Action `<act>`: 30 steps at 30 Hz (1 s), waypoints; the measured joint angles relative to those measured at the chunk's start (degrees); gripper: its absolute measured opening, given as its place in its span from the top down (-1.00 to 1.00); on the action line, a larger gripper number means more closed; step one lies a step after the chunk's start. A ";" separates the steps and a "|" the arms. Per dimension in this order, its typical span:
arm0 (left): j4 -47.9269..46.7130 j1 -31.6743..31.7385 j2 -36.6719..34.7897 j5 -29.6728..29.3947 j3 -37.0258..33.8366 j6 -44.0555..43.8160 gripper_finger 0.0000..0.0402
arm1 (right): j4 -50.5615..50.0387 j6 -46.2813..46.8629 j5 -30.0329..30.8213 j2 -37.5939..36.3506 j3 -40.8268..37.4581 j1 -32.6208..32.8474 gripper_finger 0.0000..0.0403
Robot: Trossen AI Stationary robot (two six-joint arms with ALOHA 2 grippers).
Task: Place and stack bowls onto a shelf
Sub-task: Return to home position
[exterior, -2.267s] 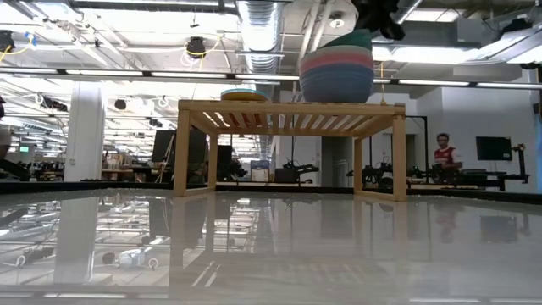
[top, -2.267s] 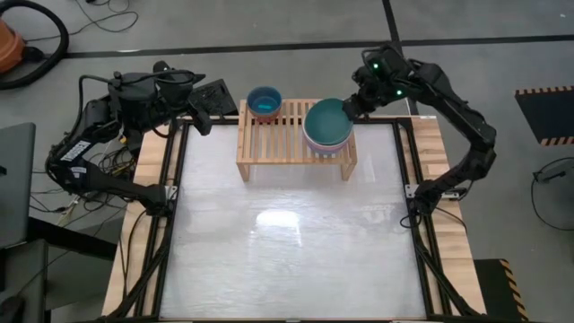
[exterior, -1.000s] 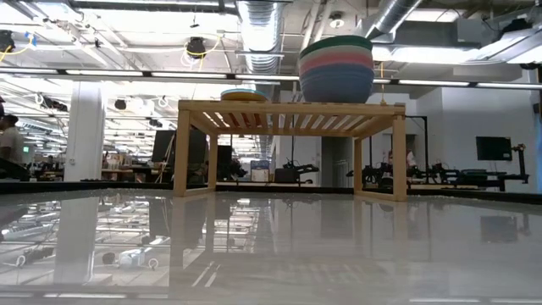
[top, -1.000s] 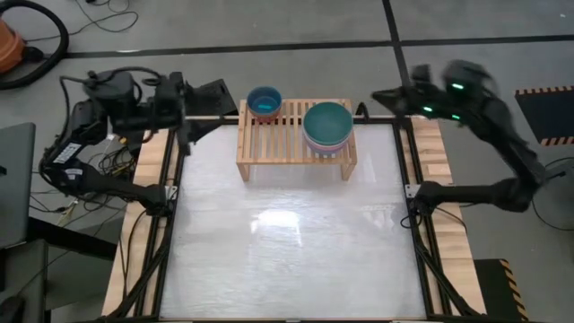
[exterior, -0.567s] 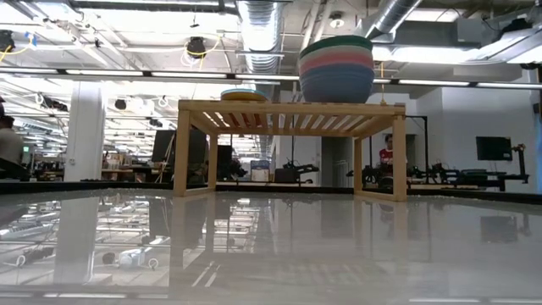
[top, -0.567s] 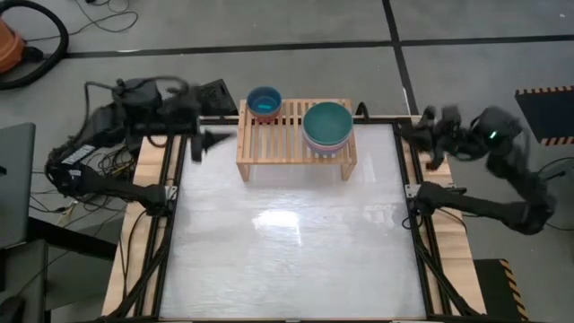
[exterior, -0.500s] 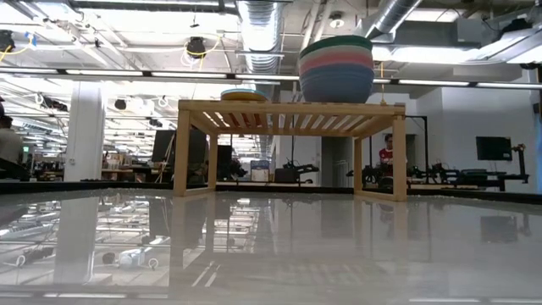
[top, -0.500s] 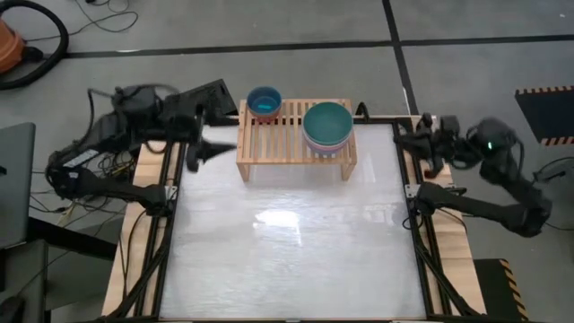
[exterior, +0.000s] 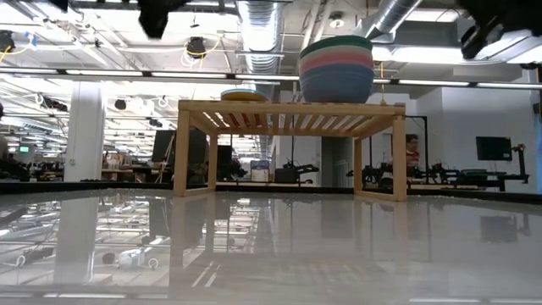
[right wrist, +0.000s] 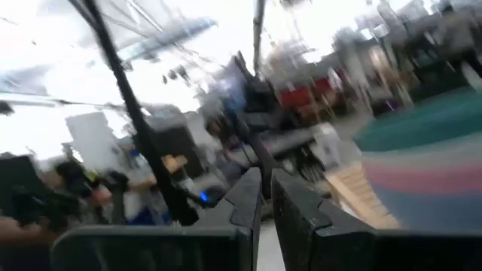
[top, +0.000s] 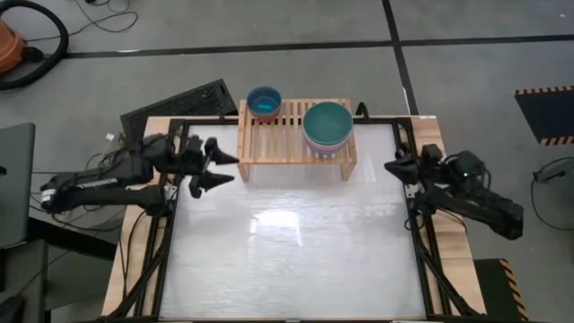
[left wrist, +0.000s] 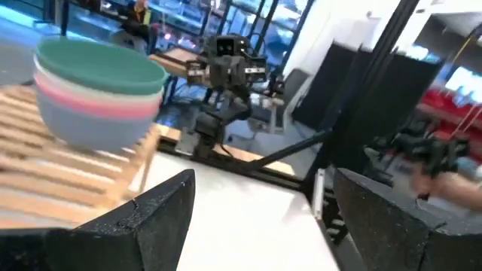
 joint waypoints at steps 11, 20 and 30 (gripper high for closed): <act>13.80 -0.04 -19.57 2.67 -24.83 -10.59 -0.49 | 25.75 1.05 1.03 0.63 -18.95 9.14 0.69; 14.56 -0.05 -33.09 -1.73 -37.94 -12.39 -0.49 | 18.90 -5.41 8.31 0.59 -18.91 16.85 0.69; 7.70 -0.39 -37.77 -8.76 -37.99 -5.47 -0.49 | 10.11 -5.41 11.58 0.59 -18.93 18.54 0.69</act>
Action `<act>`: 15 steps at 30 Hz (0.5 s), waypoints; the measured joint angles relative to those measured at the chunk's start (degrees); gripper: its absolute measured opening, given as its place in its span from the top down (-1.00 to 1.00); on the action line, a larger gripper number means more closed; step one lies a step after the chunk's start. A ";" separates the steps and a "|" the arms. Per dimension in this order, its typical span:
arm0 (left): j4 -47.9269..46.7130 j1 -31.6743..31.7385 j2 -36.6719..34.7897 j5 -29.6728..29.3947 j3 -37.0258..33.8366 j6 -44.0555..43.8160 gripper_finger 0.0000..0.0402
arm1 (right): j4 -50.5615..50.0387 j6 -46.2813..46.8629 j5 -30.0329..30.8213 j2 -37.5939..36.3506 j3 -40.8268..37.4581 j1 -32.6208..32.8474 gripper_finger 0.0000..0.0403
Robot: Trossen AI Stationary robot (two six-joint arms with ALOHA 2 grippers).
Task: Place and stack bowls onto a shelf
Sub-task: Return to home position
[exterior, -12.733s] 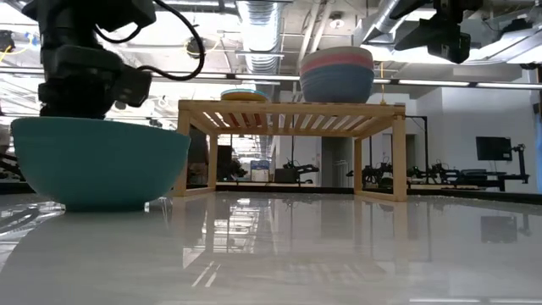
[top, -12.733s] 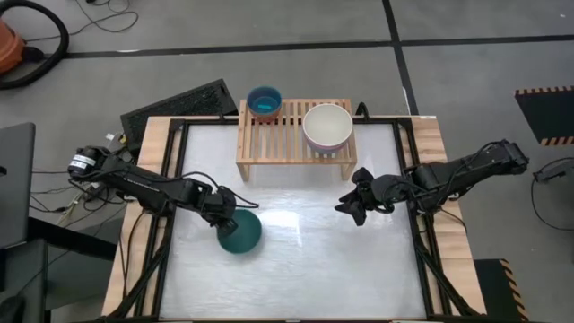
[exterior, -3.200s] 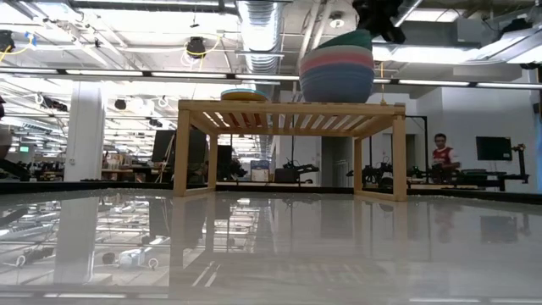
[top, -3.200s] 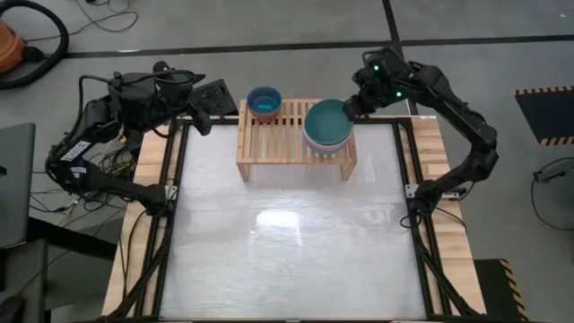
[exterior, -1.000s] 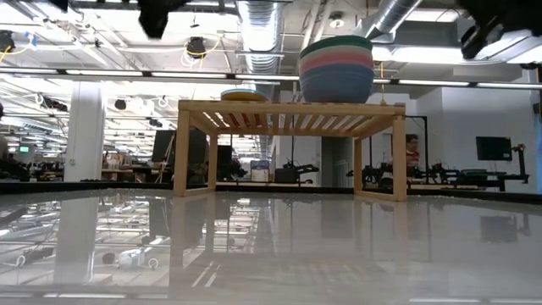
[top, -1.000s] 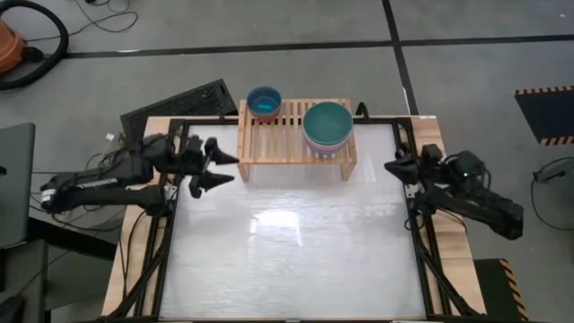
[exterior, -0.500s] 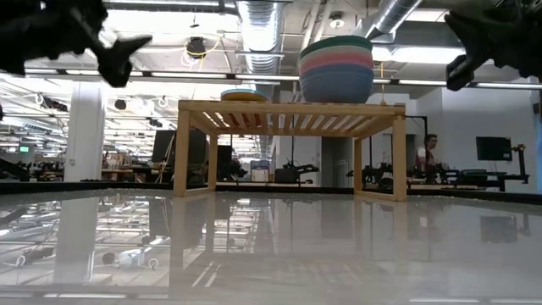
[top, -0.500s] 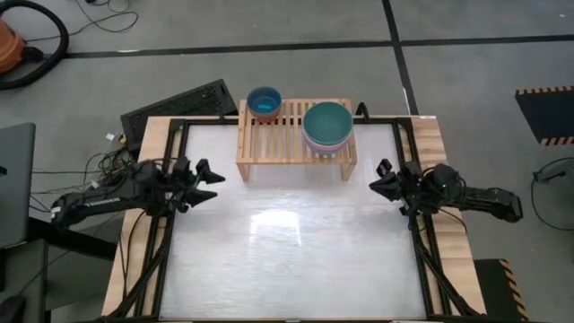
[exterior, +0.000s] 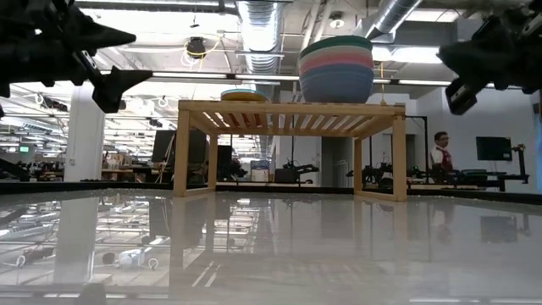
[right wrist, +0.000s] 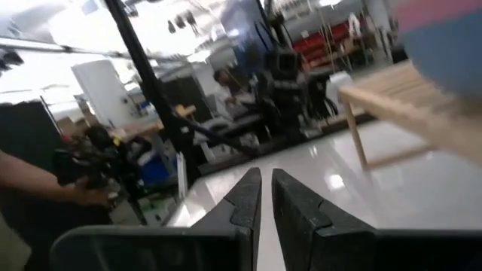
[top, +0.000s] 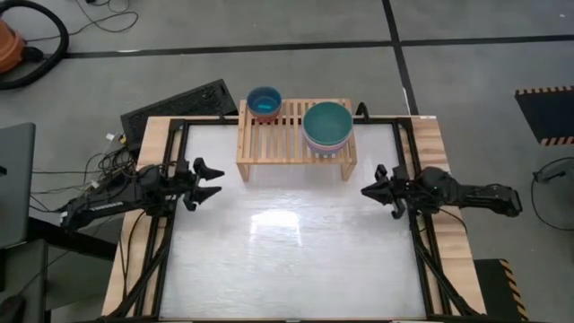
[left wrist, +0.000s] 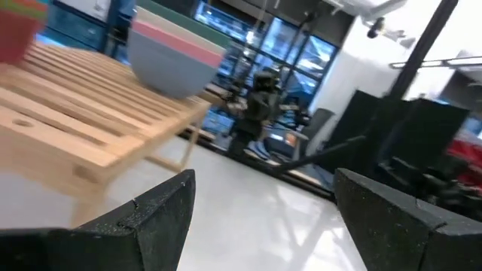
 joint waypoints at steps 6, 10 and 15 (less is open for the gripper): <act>-2.98 0.00 0.01 0.36 -0.02 5.79 -0.49 | -3.57 -2.07 2.27 0.00 0.00 0.26 0.69; -6.84 0.00 0.00 0.83 -0.04 7.77 -0.49 | -5.30 -4.15 4.43 0.00 0.00 0.20 0.69; -7.69 0.02 0.09 -2.67 -0.04 1.59 -0.49 | -7.31 -3.63 4.45 0.00 -0.02 0.13 0.69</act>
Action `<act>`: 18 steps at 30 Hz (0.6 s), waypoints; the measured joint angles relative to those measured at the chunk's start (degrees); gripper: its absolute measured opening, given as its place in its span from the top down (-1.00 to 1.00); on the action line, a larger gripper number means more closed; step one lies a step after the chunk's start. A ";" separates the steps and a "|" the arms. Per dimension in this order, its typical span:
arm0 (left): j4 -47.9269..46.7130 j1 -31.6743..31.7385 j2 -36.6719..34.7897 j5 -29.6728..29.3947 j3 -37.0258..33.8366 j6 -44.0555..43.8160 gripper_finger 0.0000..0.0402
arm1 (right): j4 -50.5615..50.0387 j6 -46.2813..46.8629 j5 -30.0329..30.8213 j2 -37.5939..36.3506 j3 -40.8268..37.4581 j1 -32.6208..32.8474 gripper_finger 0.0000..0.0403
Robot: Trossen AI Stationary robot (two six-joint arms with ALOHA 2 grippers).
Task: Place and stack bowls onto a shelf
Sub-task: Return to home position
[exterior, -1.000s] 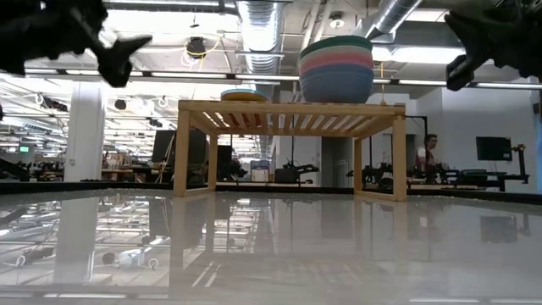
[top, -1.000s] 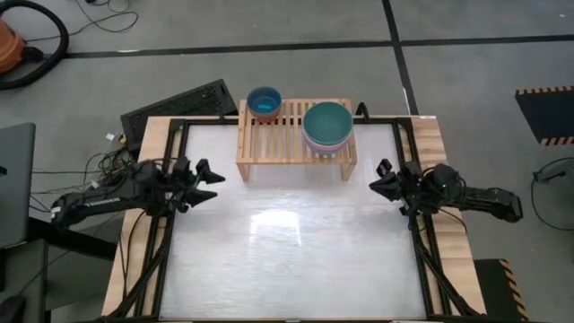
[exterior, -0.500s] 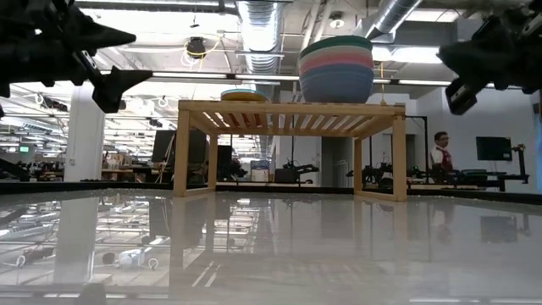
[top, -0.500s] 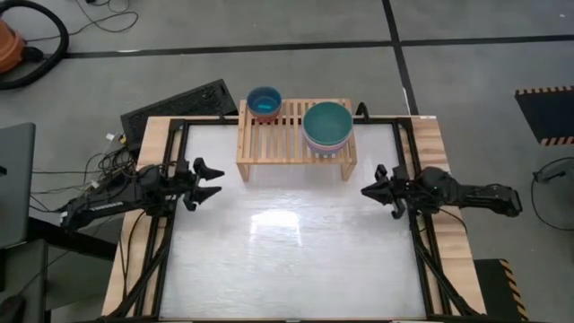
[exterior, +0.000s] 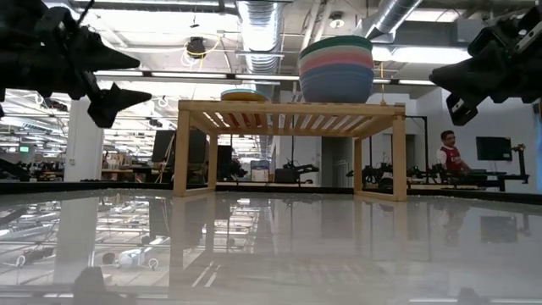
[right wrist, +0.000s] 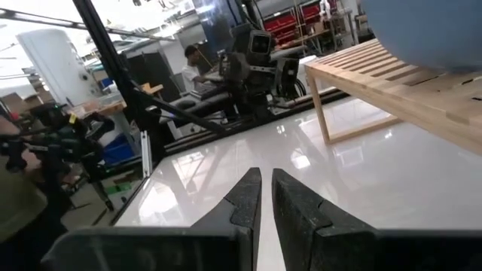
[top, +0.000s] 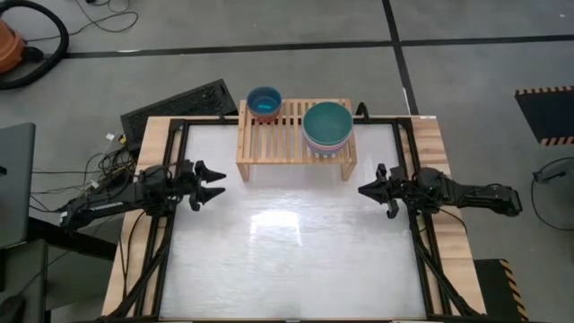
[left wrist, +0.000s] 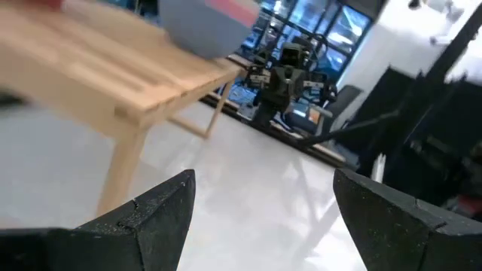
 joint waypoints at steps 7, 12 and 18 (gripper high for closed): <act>-0.25 0.00 0.04 -0.60 -0.02 -7.29 -0.49 | -0.17 0.04 -0.04 0.15 0.00 0.00 0.69; -0.23 0.00 0.04 -0.64 -0.02 -6.10 -0.49 | -0.26 0.19 -0.09 0.15 0.00 0.00 0.69; -0.25 0.00 0.04 -0.69 -0.04 -6.36 -0.49 | -0.34 0.17 -0.16 0.15 0.00 0.00 0.69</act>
